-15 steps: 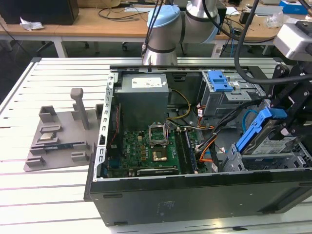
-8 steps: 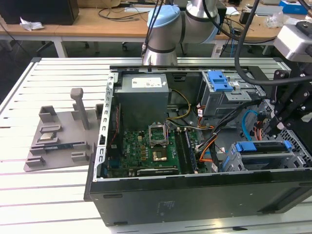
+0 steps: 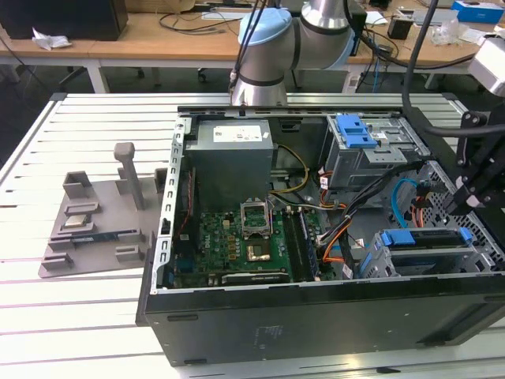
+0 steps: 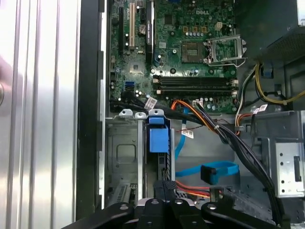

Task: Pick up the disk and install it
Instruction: 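Insert the first disk wire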

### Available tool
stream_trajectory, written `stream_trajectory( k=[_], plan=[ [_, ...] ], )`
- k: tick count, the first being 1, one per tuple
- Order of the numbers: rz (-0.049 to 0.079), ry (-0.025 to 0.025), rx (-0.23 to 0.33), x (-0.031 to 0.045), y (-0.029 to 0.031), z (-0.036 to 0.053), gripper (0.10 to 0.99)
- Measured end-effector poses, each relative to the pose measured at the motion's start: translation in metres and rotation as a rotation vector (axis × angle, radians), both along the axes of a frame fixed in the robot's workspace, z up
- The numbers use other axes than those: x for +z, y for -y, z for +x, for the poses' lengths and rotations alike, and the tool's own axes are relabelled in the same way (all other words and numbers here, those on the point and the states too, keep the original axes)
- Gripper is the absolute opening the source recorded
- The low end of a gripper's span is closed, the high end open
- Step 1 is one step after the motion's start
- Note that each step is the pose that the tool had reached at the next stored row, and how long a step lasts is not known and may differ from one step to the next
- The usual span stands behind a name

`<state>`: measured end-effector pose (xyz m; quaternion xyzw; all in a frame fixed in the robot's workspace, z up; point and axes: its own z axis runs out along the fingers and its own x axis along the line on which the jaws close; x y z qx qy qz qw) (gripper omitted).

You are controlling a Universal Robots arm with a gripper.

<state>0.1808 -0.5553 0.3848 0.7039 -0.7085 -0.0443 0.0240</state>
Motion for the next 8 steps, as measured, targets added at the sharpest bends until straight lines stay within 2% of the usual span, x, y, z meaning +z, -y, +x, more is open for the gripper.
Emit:
stream_trajectory(
  k=[5, 8],
  plan=[
    [0.000, -0.0001, 0.000, 0.0000, -0.0036, 0.0146, 0.106],
    [-0.001, -0.0003, 0.000, -0.0004, -0.0085, 0.0298, 0.106]
  ],
)
